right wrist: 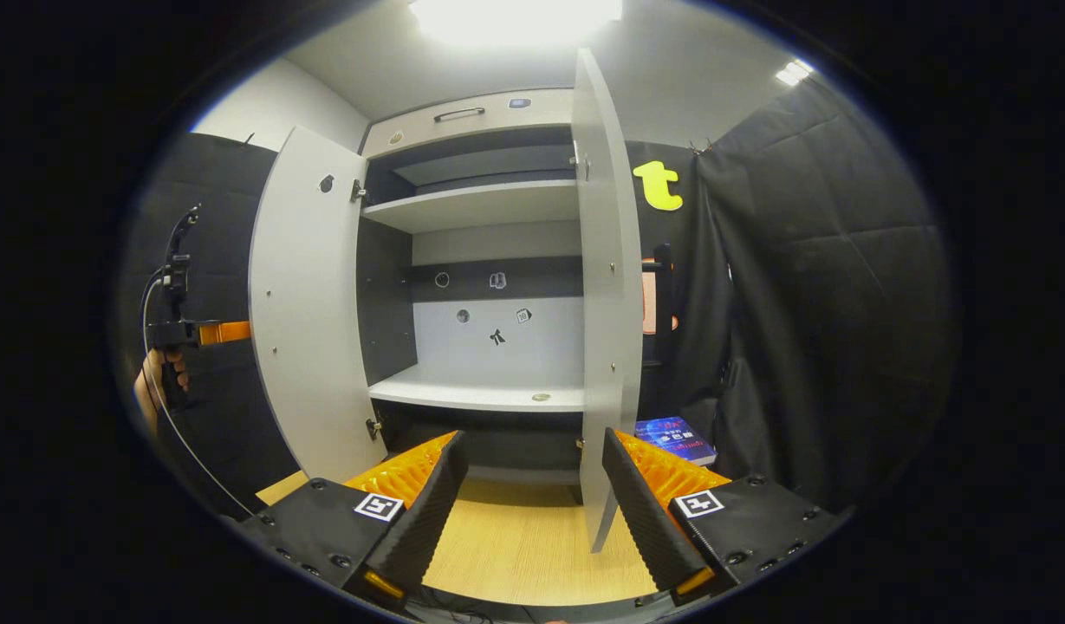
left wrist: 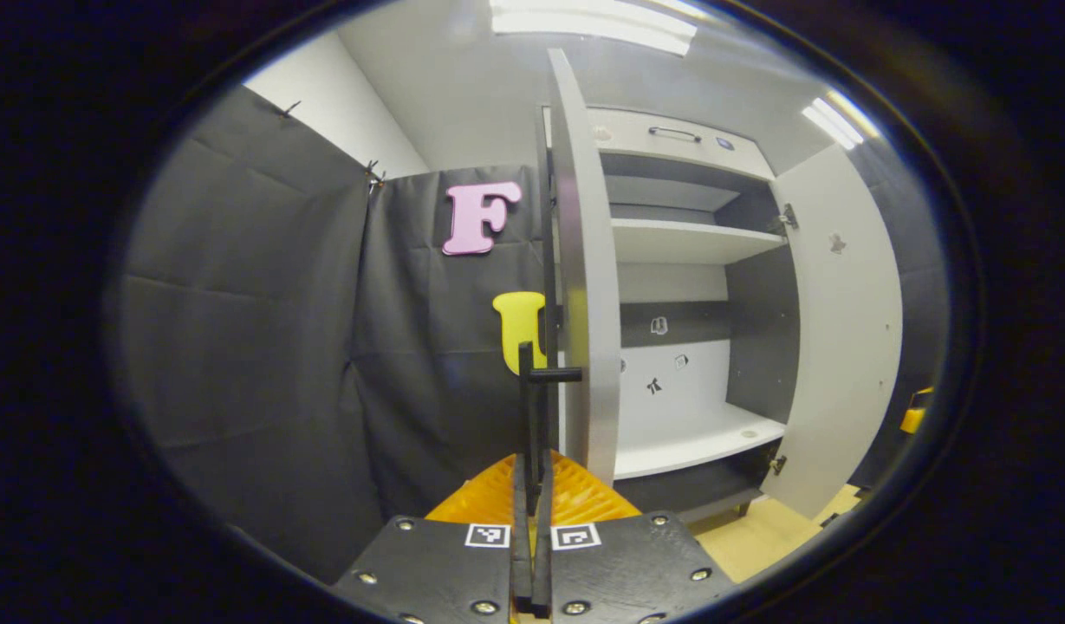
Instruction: Open the right door of the double-door shoe cabinet with the right hand, and open the left door with the left hand.
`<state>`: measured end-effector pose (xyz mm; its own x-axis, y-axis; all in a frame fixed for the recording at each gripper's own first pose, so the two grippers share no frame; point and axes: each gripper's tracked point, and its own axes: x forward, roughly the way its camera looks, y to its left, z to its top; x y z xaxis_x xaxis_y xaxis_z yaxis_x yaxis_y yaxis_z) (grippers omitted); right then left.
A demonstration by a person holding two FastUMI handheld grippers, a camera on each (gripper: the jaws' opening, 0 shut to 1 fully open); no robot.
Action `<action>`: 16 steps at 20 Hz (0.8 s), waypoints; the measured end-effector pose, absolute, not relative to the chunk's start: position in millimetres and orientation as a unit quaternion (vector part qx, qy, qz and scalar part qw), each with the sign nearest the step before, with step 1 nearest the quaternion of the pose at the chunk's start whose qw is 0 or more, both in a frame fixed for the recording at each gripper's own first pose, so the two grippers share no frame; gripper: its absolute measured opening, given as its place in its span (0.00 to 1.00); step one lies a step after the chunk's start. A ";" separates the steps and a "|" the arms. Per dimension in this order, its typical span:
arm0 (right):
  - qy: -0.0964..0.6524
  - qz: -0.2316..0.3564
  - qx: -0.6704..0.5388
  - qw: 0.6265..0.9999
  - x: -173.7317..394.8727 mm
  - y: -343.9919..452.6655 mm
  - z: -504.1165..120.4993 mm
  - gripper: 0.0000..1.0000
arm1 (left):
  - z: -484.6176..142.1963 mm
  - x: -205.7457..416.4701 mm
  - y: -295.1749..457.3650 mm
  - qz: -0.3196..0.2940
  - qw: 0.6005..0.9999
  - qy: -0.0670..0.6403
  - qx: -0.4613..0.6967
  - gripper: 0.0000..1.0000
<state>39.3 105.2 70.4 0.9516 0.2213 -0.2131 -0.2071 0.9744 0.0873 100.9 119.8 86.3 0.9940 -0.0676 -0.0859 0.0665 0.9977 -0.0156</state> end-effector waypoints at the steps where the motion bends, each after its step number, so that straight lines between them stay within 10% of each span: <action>1: 0.110 0.107 0.030 0.988 40.0 103.0 70.4 0.98 | 90.6 90.7 116.2 -0.032 0.999 0.037 -0.002 0.01; 16: 0.101 0.077 0.007 0.992 30.3 77.7 58.4 0.98 | 65.3 -48.6 79.7 -0.018 0.999 0.035 -0.024 0.02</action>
